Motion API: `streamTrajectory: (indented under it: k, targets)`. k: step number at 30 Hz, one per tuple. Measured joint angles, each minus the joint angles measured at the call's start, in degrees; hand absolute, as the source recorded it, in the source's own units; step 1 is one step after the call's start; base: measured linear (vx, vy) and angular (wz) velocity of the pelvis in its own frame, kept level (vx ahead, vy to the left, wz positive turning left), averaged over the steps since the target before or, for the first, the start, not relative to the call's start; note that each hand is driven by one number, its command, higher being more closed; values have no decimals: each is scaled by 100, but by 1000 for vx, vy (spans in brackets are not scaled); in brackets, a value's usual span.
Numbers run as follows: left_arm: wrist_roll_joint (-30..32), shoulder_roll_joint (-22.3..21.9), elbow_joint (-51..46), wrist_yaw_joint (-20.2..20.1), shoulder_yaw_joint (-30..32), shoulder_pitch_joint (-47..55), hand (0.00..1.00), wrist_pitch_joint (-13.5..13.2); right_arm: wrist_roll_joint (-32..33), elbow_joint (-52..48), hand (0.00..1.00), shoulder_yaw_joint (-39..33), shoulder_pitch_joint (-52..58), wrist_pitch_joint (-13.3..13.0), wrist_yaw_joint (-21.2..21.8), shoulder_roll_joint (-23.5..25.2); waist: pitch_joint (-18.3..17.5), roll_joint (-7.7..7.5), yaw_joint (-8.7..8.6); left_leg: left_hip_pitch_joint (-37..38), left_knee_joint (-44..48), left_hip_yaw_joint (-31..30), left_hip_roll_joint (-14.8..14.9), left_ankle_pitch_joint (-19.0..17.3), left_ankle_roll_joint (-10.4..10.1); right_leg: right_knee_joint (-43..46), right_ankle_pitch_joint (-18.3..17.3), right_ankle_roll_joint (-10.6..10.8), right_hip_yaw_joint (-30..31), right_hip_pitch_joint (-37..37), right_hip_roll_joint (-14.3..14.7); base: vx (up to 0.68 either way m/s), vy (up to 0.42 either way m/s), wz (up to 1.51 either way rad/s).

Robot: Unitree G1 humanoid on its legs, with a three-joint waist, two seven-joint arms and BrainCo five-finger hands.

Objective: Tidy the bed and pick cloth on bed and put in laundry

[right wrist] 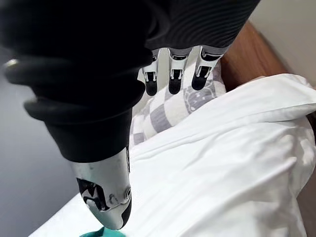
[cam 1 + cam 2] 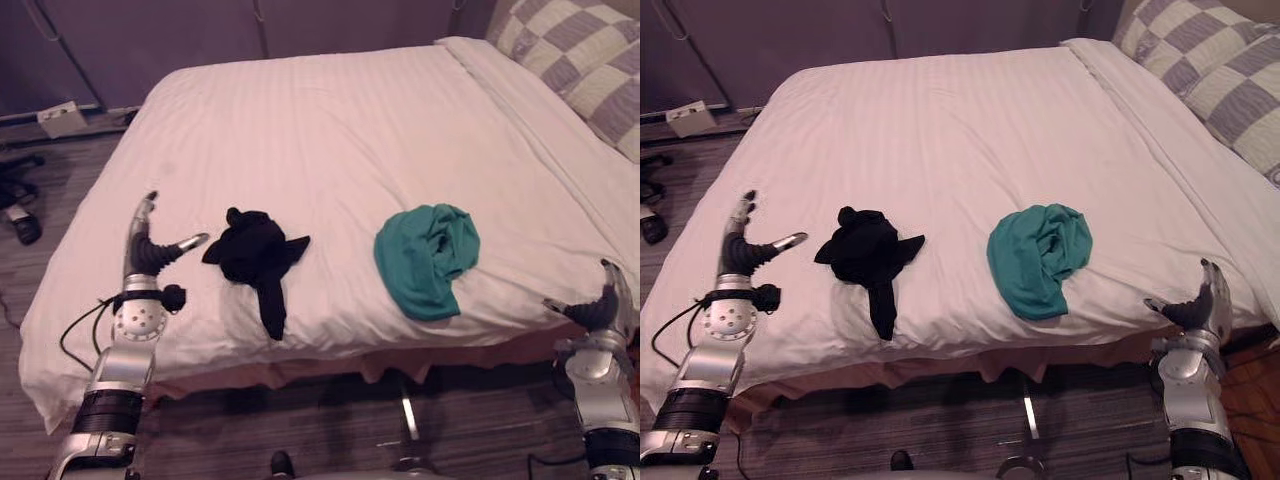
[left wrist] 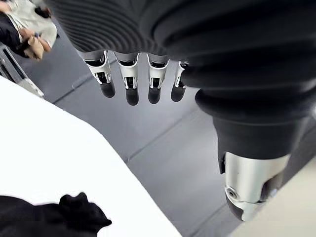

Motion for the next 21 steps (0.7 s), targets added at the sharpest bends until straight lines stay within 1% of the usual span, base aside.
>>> streamTrajectory:
  k: [1, 2, 3, 4, 5, 7, 8, 9, 10, 11, 13, 14, 15, 17, 18, 19, 21]
  targets:
    - [5, -12, 88, -5, -83, -82, 0, 21, -10, 0, 0, 64, -32, 0, 24, 0, 2, -2, 7, -17, 0, 12, 3, 0, 0, 22, 2, -4, 8, -50, 3, -6, -5, -13]
    - [59, -26, 325, -16, -259, -322, 0, 130, -13, 0, 0, 215, -144, 3, 105, -9, 46, -8, -7, -85, 1, 52, 5, 1, 1, 49, 19, -29, 32, -148, 7, -27, 3, -10]
    - [94, -28, 442, -38, -324, -448, 0, 163, -13, 0, 0, 264, -201, 3, 110, -9, 88, -15, -10, -112, 1, 66, 6, 16, 21, 52, 31, -43, 34, -176, 8, -45, 11, -9]
    - [165, -22, 768, -61, -492, -856, 0, 234, -10, 1, 0, 430, -440, 11, 114, -14, 266, -52, -8, -202, 6, 98, 6, 48, 63, 108, 70, -54, 82, -318, 12, -83, 21, -15]
    - [202, -22, 1118, -67, -609, -1288, 0, 307, -5, 4, 0, 590, -791, 17, 132, -16, 488, -101, -4, -343, 80, 145, 7, 50, 66, 210, 105, -39, 167, -514, 9, -129, 29, -20]
    - [198, -22, 1639, -44, -810, -1927, 0, 414, 45, 4, 0, 782, -1379, 66, 206, -16, 821, -182, -20, -626, 212, 187, 7, 73, 98, 235, 241, -32, 269, -802, 1, -149, 41, -19]
    - [197, -22, 1710, -23, -812, -2054, 0, 433, 48, 4, 0, 817, -1524, 84, 213, -17, 929, -206, -18, -676, 235, 204, 6, 80, 109, 236, 275, -19, 311, -865, 0, -109, 43, -16]
    - [197, -22, 1865, 38, -813, -2326, 0, 499, 56, 3, 0, 844, -1751, 109, 214, -18, 1156, -238, -22, -757, 243, 238, -4, 117, 158, 235, 334, -17, 333, -954, -7, -96, 43, -10]
    - [197, -14, 1946, 77, -803, -2505, 0, 561, 89, 3, 0, 846, -1864, 119, 214, -18, 1300, -260, -16, -837, 244, 244, -7, 137, 181, 241, 370, -23, 346, -1047, -9, -92, 41, -6]
    - [199, -8, 1990, 124, -802, -2601, 0, 604, 99, 2, 0, 847, -1915, 124, 220, -19, 1369, -264, -10, -899, 244, 251, -9, 153, 191, 243, 392, -17, 357, -1112, -9, -74, 32, -4]
    - [214, 42, 2116, 302, -795, -2899, 0, 846, 108, 2, 0, 858, -2078, 169, 238, -19, 1607, -272, -6, -1108, 277, 276, -13, 193, 222, 290, 441, -11, 403, -1353, -12, -53, 12, -6]
    - [269, 61, 2125, 334, -794, -2985, 100, 921, 129, -3, 0, 860, -2124, 214, 252, -23, 1675, -279, -5, -1180, 311, 286, -12, 193, 222, 338, 442, -11, 427, -1441, -14, -41, -1, -8]
    - [438, 62, 2217, 421, -797, -3154, 100, 1023, 179, -3, 0, 861, -2186, 256, 312, -35, 1756, -289, -7, -1297, 354, 301, -12, 194, 223, 399, 443, -11, 461, -1579, -17, -27, -9, -5]
    - [704, 63, 2458, 437, -828, -3447, 100, 1162, 275, -3, 0, 889, -2242, 283, 335, -55, 1805, -294, -37, -1478, 368, 308, -11, 220, 247, 465, 443, -11, 477, -1788, -17, -4, -9, -2]
    - [856, 96, 2607, 452, -954, -3647, 100, 1264, 319, -4, 0, 930, -2293, 324, 340, -72, 1821, -310, -73, -1577, 371, 309, -9, 236, 251, 525, 442, -11, 483, -1915, -17, 22, -35, 2]
    - [1020, 139, 2702, 459, -1029, -3803, 100, 1300, 379, -5, 0, 962, -2400, 345, 348, -87, 1866, -321, -136, -1639, 378, 310, -8, 244, 255, 557, 442, -12, 487, -1986, -17, 0, 0, 0]
    - [1343, 196, 2765, 419, -1105, -3962, 100, 1375, 392, -50, 0, 990, -2595, 344, 348, -131, 1877, -333, -174, -1763, 412, 343, -8, 244, 256, 615, 442, -12, 538, -2156, -18, 15, -27, -8]
